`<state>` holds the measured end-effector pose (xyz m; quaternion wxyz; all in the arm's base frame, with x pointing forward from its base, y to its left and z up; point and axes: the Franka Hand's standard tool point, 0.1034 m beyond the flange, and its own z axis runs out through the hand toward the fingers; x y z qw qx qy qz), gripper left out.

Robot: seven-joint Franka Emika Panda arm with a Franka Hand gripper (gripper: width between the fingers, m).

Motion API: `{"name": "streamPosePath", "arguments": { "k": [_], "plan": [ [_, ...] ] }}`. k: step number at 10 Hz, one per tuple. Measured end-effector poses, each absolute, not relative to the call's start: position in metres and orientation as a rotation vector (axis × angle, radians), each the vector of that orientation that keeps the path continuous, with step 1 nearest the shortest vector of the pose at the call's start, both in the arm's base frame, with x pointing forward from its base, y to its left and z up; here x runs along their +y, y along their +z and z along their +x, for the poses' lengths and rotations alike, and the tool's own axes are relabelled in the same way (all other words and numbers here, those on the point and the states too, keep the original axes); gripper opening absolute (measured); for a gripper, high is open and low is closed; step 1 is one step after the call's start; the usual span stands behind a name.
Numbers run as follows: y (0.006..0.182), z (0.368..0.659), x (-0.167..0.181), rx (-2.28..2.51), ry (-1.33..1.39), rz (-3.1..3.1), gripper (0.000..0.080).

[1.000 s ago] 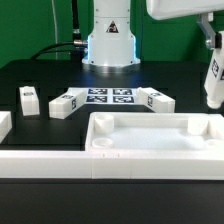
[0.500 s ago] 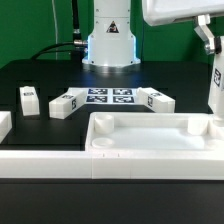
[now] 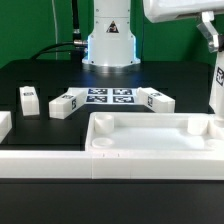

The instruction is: Assemble desk

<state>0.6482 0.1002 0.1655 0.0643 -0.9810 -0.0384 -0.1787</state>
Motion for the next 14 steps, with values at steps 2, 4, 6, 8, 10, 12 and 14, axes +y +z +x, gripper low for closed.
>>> {"name": "streamPosePath", "arguments": {
  "k": [2,4,6,8,10,12,14],
  "plan": [
    [0.167,0.650,0.098,-0.246,-0.564,-2.983,0.0290],
    [0.171,0.656,0.091,-0.336,-0.581,-2.991,0.0290],
    [0.171,0.657,0.090,-0.331,-0.627,-2.985,0.0290],
    [0.166,0.656,0.091,-0.345,-0.765,-2.963,0.0290],
    [0.160,0.652,0.099,-0.363,-0.758,-2.960,0.0290],
    [0.155,0.649,0.100,-0.358,-0.752,-2.960,0.0290],
    [0.155,0.649,0.100,-0.359,-0.751,-2.960,0.0290]
  ]
}}
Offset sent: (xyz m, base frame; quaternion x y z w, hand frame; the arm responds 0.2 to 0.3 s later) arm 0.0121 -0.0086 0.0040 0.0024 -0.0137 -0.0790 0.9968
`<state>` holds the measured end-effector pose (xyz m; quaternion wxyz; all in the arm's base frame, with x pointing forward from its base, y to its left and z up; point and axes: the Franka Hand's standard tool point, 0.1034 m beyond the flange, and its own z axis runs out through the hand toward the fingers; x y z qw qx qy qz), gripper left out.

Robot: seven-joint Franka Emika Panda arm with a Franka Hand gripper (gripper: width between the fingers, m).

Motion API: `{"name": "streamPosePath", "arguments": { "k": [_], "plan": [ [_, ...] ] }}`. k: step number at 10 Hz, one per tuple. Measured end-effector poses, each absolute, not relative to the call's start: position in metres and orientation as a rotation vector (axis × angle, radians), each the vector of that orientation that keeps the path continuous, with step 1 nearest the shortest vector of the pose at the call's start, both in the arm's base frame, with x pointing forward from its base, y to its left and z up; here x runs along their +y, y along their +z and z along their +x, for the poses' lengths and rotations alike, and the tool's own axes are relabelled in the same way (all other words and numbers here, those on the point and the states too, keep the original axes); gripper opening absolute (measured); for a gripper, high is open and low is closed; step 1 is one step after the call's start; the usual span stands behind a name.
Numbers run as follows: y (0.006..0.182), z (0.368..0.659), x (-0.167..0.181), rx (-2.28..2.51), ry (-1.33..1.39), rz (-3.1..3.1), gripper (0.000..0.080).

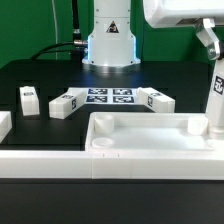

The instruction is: Assemble desk

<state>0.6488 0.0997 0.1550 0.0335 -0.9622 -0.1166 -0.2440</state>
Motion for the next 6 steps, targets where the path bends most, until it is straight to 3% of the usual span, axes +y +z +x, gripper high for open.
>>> {"name": "streamPosePath", "arguments": {
  "k": [6],
  "plan": [
    [0.142,0.633,0.112,-0.381,-0.741,-2.956,0.0290]
  ]
}}
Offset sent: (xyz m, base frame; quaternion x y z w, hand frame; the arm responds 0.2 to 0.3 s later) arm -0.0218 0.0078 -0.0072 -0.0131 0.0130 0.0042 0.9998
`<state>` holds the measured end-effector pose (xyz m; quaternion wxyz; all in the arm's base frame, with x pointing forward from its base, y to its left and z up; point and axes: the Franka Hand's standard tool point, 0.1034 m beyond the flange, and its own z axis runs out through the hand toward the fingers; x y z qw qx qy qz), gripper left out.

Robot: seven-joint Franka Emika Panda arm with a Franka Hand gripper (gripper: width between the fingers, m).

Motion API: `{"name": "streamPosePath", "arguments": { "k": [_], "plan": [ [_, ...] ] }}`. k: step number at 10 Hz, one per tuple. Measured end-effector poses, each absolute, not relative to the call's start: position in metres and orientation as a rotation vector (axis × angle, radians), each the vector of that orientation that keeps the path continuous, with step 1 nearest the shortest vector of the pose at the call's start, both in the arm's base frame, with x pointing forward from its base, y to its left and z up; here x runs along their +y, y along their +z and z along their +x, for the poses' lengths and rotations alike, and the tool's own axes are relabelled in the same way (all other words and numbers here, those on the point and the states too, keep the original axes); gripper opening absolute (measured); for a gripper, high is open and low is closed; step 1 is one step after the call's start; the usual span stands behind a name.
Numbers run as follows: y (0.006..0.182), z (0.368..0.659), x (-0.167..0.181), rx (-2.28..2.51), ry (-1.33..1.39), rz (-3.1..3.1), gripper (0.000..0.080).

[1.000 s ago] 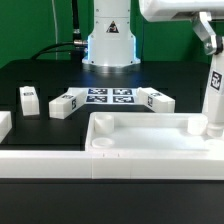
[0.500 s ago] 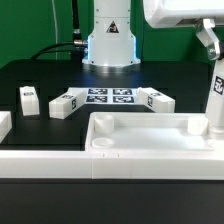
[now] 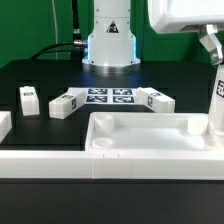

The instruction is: Assemble desk

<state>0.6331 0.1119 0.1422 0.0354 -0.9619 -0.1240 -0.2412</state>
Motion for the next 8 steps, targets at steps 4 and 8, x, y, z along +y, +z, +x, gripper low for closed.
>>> {"name": "streamPosePath", "arguments": {
  "k": [4,8],
  "plan": [
    [0.1403,0.6337,0.1101,-0.388,-0.756,-2.954,0.0290],
    [0.1402,0.6352,0.1042,-0.383,-0.757,-2.959,0.0290]
  ]
}}
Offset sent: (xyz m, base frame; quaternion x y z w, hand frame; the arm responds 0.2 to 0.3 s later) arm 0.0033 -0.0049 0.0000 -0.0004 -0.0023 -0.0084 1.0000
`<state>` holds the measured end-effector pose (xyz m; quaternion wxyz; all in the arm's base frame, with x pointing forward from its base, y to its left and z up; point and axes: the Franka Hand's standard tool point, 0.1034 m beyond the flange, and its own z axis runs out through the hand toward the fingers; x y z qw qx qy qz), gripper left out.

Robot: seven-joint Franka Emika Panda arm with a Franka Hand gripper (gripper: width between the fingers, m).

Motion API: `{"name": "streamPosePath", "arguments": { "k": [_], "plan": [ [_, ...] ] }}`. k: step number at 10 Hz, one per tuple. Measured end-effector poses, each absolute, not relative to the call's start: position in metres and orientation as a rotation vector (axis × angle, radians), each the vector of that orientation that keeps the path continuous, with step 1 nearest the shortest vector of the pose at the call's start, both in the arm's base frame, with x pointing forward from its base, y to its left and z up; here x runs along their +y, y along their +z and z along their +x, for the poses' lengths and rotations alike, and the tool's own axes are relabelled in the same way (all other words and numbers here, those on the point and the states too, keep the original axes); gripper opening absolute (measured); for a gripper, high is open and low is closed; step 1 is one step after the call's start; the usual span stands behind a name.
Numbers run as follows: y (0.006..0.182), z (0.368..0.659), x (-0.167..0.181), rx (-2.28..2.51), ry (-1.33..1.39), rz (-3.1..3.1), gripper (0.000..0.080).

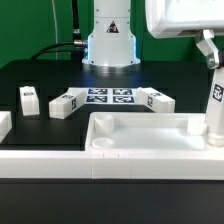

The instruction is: Assemble desk

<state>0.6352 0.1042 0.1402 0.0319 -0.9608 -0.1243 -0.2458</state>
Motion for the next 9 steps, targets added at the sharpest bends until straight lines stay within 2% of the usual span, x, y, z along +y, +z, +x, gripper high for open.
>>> {"name": "streamPosePath", "arguments": {
  "k": [5,9],
  "plan": [
    [0.138,0.635,0.106,-0.386,-0.755,-2.957,0.0290],
    [0.127,0.633,0.106,-0.385,-0.743,-2.960,0.0290]
  ]
}}
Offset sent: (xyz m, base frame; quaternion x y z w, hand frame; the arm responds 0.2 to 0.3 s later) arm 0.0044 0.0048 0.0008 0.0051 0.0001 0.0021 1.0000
